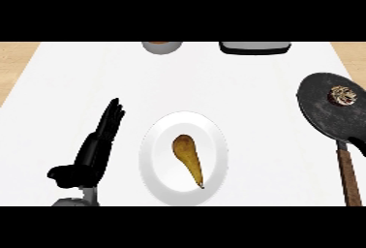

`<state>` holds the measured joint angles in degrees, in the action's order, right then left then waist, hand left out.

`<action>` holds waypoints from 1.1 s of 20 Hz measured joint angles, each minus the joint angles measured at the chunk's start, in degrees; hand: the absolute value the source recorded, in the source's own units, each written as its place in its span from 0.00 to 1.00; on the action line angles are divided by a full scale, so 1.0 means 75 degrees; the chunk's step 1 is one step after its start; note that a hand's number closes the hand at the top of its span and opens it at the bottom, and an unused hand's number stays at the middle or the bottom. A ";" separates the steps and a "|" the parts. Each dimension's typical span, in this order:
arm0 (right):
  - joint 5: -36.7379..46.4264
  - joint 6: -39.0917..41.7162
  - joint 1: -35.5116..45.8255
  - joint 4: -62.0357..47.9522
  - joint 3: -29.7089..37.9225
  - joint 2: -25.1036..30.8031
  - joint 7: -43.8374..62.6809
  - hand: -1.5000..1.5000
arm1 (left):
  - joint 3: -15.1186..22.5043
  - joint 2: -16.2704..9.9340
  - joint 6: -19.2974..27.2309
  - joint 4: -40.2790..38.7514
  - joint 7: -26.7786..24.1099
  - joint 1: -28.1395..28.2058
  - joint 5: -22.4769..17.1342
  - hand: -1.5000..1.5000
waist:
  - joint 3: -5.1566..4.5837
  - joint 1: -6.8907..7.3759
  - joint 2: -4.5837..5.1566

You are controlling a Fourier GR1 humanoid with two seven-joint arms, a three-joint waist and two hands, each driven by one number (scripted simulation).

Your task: Pick the cupcake from the plate and place it in the pan

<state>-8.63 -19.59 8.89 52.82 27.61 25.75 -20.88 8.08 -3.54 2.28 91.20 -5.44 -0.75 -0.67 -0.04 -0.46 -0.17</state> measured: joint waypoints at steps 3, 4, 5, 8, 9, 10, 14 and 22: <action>0.0083 -0.0134 -0.0566 0.0770 -0.0142 -0.0214 0.0160 0.00 | -0.0086 0.0032 -0.0056 -0.0143 -0.0080 -0.0069 0.0011 0.50 | 0.0001 0.0014 0.0007; 0.0090 -0.0135 -0.0741 0.0969 -0.0156 -0.0278 0.0144 0.00 | -0.0131 0.0020 -0.0105 -0.0158 -0.0041 -0.0125 -0.0009 0.50 | 0.0001 0.0019 0.0009; 0.0117 -0.0158 -0.0906 0.1222 -0.0211 -0.0356 0.0243 0.00 | -0.0184 0.0020 -0.0154 -0.0241 -0.0109 -0.0149 -0.0029 0.50 | 0.0002 0.0021 0.0010; 0.0254 -0.0275 -0.1183 0.1662 -0.0354 -0.0569 0.0418 0.00 | -0.0054 0.0106 -0.0149 -0.0032 -0.0070 0.0022 0.0101 0.50 | 0.0002 0.0037 0.0013; 0.0270 -0.0236 -0.1296 0.1812 -0.0354 -0.0572 0.0486 0.00 | -0.0036 0.0122 -0.0141 0.0035 -0.0053 0.0081 0.0143 0.50 | 0.0004 0.0041 0.0014; 0.0327 -0.0297 -0.1404 0.2032 -0.0386 -0.0616 0.0626 0.00 | 0.0019 0.0171 -0.0107 0.0111 -0.0030 0.0141 0.0196 0.50 | 0.0004 0.0042 0.0014; 0.0617 -0.0483 -0.1697 0.2558 -0.0486 -0.0744 0.1024 0.00 | 0.0010 0.0260 -0.0085 0.0107 0.0008 0.0127 0.0267 0.50 | 0.0004 0.0046 0.0017; 0.1201 -0.0680 -0.1985 0.3188 -0.0577 -0.0894 0.1513 0.00 | -0.0178 0.0194 -0.0280 0.0309 0.0169 0.0134 0.0190 0.50 | 0.0005 0.0051 0.0018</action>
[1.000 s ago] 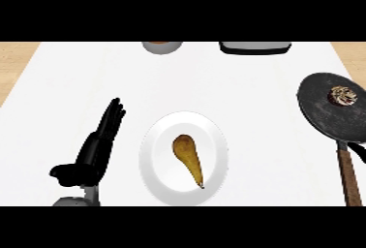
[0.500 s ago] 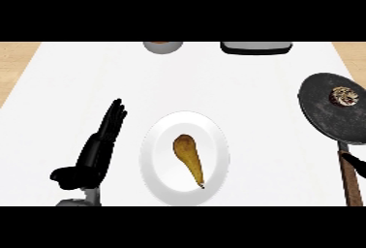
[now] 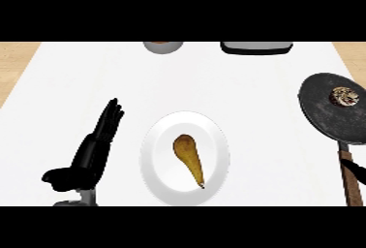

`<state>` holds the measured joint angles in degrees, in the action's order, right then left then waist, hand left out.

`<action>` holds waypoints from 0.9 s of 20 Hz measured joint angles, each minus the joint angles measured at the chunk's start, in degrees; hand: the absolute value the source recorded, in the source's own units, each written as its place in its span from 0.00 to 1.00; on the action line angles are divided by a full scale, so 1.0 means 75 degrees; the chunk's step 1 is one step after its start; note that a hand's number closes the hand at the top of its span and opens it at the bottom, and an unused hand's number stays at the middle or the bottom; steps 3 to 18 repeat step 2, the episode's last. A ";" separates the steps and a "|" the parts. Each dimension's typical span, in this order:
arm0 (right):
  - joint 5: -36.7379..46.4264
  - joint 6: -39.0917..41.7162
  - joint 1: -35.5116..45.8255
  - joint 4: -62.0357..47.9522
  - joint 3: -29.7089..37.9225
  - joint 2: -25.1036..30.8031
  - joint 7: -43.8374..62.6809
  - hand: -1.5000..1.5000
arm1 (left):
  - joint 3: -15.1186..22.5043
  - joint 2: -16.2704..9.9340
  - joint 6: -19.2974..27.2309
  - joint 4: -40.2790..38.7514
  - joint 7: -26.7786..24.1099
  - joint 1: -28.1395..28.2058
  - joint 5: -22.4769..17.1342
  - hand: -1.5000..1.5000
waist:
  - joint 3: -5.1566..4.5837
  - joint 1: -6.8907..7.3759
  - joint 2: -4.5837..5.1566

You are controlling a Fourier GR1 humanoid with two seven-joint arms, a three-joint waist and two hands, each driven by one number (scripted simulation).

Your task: Pick the cupcake from the plate and place it in the pan

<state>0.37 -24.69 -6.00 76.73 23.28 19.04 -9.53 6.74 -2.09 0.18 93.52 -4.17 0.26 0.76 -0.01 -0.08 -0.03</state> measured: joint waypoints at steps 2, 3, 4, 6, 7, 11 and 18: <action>0.0141 -0.0056 -0.0022 -0.0108 0.0076 0.0042 -0.0091 0.00 | 0.0024 0.0026 0.0009 -0.0024 -0.0031 -0.0002 0.0062 0.50 | -0.0001 0.0002 0.0000; 0.0141 -0.0056 -0.0022 -0.0108 0.0076 0.0042 -0.0091 0.00 | 0.0024 0.0026 0.0009 -0.0024 -0.0031 -0.0002 0.0062 0.50 | -0.0001 0.0002 0.0000; 0.0141 -0.0056 -0.0022 -0.0108 0.0076 0.0042 -0.0091 0.00 | 0.0024 0.0026 0.0009 -0.0024 -0.0031 -0.0002 0.0062 0.50 | -0.0001 0.0002 0.0000; 0.0141 -0.0056 -0.0022 -0.0108 0.0076 0.0042 -0.0091 0.00 | 0.0024 0.0026 0.0009 -0.0024 -0.0031 -0.0002 0.0062 0.50 | -0.0001 0.0002 0.0000; 0.0141 -0.0056 -0.0022 -0.0108 0.0076 0.0042 -0.0091 0.00 | 0.0024 0.0026 0.0009 -0.0024 -0.0031 -0.0002 0.0062 0.50 | -0.0001 0.0002 0.0000; 0.0141 -0.0056 -0.0022 -0.0108 0.0076 0.0042 -0.0091 0.00 | 0.0024 0.0026 0.0009 -0.0024 -0.0031 -0.0002 0.0062 0.50 | -0.0001 0.0002 0.0000; 0.0141 -0.0056 -0.0022 -0.0108 0.0076 0.0042 -0.0091 0.00 | 0.0024 0.0026 0.0009 -0.0024 -0.0031 -0.0002 0.0062 0.50 | -0.0001 0.0002 0.0000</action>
